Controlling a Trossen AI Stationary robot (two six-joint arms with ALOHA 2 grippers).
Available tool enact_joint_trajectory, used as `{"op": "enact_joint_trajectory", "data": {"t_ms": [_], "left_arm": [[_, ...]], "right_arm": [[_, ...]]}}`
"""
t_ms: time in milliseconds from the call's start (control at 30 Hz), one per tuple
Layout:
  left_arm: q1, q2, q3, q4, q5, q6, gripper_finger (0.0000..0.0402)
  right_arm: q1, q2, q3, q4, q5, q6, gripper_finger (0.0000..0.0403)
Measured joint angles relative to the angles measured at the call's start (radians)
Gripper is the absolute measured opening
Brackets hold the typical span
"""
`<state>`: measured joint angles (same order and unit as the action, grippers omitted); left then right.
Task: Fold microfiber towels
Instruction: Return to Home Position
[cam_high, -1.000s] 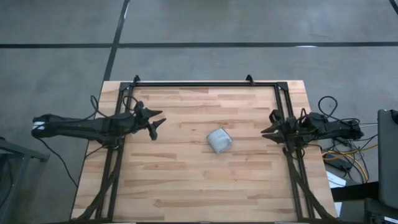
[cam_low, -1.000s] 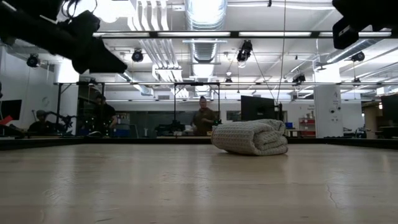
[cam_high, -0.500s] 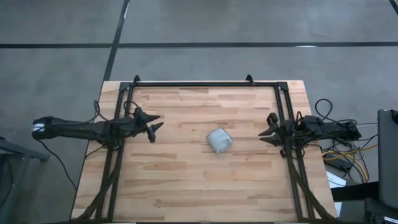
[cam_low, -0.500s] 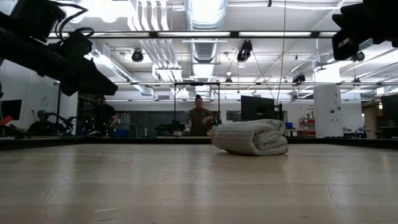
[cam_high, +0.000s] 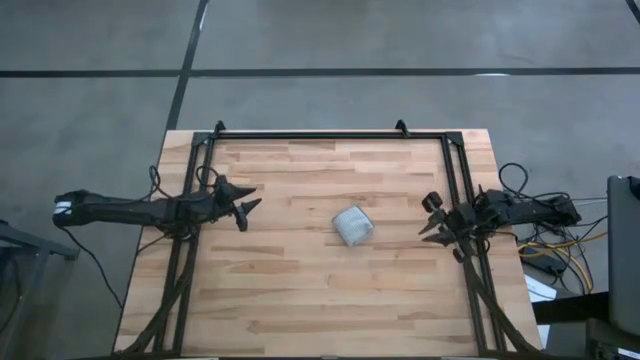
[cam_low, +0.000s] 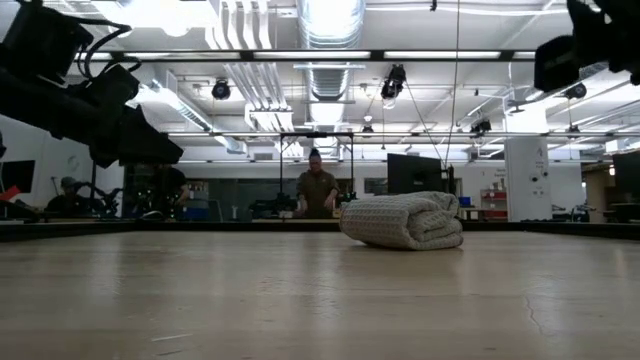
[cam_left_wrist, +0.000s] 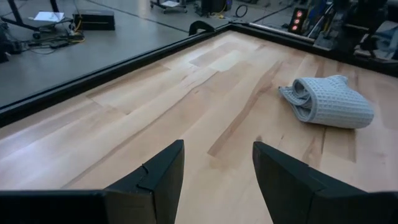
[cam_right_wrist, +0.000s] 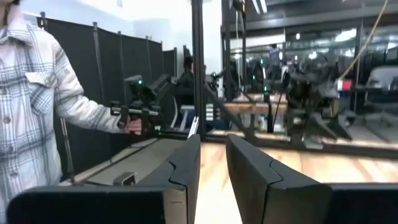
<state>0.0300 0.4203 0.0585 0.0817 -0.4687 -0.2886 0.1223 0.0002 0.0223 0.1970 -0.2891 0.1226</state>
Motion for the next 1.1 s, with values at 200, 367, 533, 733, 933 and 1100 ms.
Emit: {"op": "enact_joint_trajectory", "data": {"t_ms": [200, 367, 533, 733, 933, 1100], "left_arm": [[0.0, -0.033, -0.049, 0.046, 0.022, -0.001, 0.0195], [0.0, -0.041, -0.05, 0.034, 0.038, 0.025, 0.0195], [0.0, -0.042, -0.05, 0.031, 0.042, 0.038, 0.0195], [0.0, -0.041, -0.05, 0.032, 0.064, 0.072, 0.0195], [0.0, -0.056, -0.051, 0.101, 0.138, 0.127, 0.0195], [0.0, -0.068, -0.051, 0.099, 0.156, 0.183, 0.0195]], "right_arm": [[0.0, 0.0, -0.014, 0.009, 0.0, 0.061, 0.0082], [0.0, 0.002, -0.014, 0.016, 0.0, 0.031, 0.0079], [0.0, 0.002, -0.014, 0.018, 0.0, 0.032, 0.007], [0.0, 0.002, -0.014, 0.016, 0.0, 0.027, 0.0071], [0.0, 0.002, -0.014, 0.015, -0.002, 0.094, 0.0079], [0.0, 0.002, -0.014, 0.013, -0.003, 0.164, 0.0082]]}}
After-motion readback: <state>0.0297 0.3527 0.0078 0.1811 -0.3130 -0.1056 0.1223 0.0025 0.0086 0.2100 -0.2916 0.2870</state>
